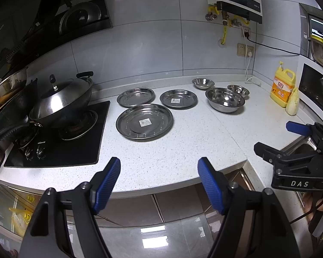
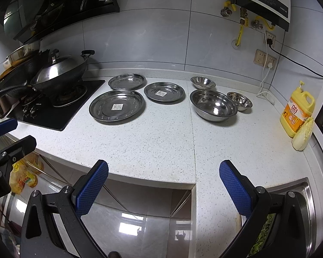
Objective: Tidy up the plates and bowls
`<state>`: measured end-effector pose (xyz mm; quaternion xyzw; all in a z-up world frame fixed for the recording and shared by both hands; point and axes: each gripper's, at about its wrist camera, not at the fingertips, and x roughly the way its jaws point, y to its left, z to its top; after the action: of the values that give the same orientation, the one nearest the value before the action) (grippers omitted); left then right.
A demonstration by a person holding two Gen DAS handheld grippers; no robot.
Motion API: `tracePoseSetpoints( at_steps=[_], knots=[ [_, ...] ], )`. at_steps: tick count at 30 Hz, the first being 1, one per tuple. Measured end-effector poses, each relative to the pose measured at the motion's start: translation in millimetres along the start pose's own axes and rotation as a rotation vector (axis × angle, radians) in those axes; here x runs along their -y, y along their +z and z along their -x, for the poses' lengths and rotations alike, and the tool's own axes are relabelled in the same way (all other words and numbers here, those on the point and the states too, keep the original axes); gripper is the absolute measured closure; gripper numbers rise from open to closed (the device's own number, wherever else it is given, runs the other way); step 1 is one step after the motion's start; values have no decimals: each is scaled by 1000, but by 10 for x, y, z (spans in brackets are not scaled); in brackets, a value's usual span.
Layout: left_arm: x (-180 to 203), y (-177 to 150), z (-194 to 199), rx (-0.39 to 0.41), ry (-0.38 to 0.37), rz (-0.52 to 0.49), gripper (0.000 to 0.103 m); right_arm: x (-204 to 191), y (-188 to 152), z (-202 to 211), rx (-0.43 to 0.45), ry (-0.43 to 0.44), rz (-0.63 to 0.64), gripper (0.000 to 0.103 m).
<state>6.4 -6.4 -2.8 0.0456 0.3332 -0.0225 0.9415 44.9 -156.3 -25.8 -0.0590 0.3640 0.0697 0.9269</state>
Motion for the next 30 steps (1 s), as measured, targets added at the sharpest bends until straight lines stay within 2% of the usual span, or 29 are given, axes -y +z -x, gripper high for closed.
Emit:
tracePoseSetpoints(
  at_steps=[30],
  knots=[
    [69,-49,-37,-5,8,-1,30,30,39,43,15,14,0,1]
  ],
)
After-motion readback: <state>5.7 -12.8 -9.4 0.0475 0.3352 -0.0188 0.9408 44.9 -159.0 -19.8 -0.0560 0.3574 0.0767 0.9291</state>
